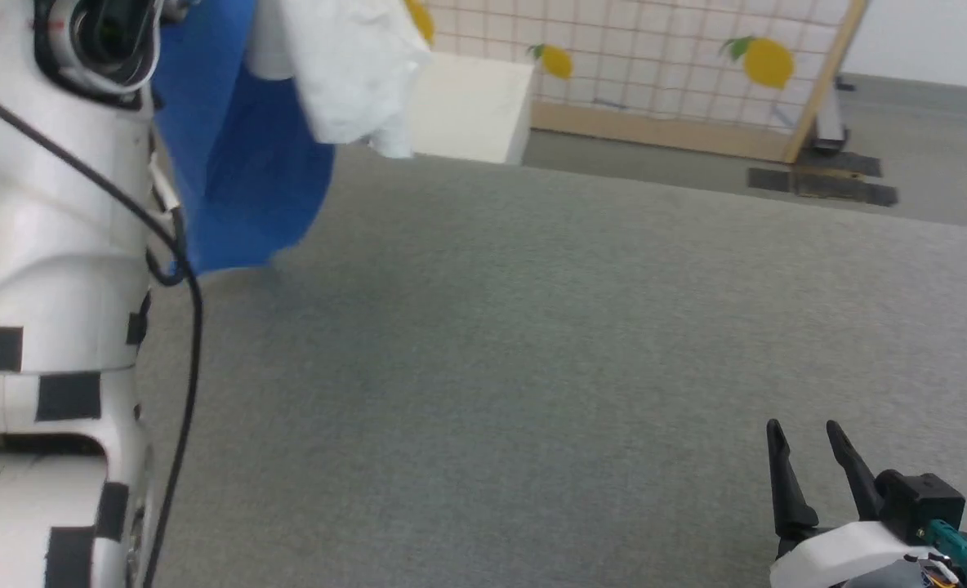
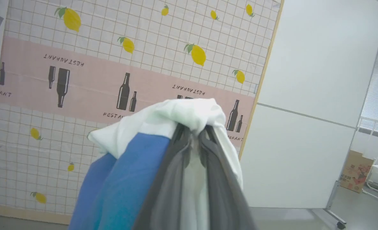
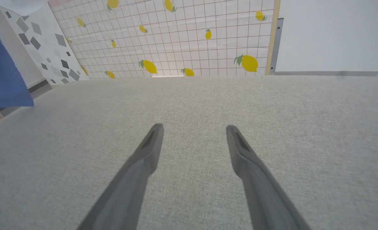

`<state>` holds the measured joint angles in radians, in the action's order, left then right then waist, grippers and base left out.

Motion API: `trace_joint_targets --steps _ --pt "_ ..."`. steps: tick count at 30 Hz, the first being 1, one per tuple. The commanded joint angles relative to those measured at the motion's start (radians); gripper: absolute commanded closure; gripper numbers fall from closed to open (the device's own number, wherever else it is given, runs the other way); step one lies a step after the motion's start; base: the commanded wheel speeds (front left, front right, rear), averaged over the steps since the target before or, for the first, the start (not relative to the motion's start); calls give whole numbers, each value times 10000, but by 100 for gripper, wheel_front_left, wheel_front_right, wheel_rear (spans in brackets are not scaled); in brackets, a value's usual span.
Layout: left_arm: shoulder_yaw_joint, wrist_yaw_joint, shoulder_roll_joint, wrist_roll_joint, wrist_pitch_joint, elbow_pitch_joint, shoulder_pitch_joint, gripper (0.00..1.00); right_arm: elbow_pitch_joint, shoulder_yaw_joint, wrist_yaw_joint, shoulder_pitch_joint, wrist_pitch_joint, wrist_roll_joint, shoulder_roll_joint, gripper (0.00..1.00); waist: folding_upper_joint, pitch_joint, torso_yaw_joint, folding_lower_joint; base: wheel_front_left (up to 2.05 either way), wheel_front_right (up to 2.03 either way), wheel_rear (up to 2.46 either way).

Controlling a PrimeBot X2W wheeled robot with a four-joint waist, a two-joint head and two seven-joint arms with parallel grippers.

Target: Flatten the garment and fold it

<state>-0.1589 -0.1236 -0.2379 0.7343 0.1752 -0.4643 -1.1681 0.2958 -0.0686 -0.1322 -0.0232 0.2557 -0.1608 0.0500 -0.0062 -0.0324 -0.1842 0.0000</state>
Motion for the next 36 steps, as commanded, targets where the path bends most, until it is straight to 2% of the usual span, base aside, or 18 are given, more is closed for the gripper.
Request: trace_joint_targets --steps 1,9,17,28,32,36 --pt "-66 -70 243 263 44 107 -248 100 0 -4 15 -88 56 -89 3 0 62 535 767 0 0 0 0" --pt "-1056 -70 1093 1224 359 656 -235 100 -99 -168 15 -324 59 12 3 0 62 569 1643 0 0 0 0" --pt "-2685 -70 1654 1833 21 607 1755 100 -164 -373 15 -541 60 160 3 0 62 371 2039 0 0 0 0" --pt "-5980 -71 1645 1004 -17 -1405 5116 100 -247 -325 15 -410 60 183 3 0 62 -32 2377 0 0 0 0" --pt "-6974 -71 1601 847 734 -2268 5886 100 -221 -353 15 -405 60 137 3 0 62 -83 2357 0 0 0 0" --pt "-7573 -69 1496 890 1888 -2937 6230 100 -155 -394 15 -397 60 71 3 0 62 -31 2243 0 0 0 0"
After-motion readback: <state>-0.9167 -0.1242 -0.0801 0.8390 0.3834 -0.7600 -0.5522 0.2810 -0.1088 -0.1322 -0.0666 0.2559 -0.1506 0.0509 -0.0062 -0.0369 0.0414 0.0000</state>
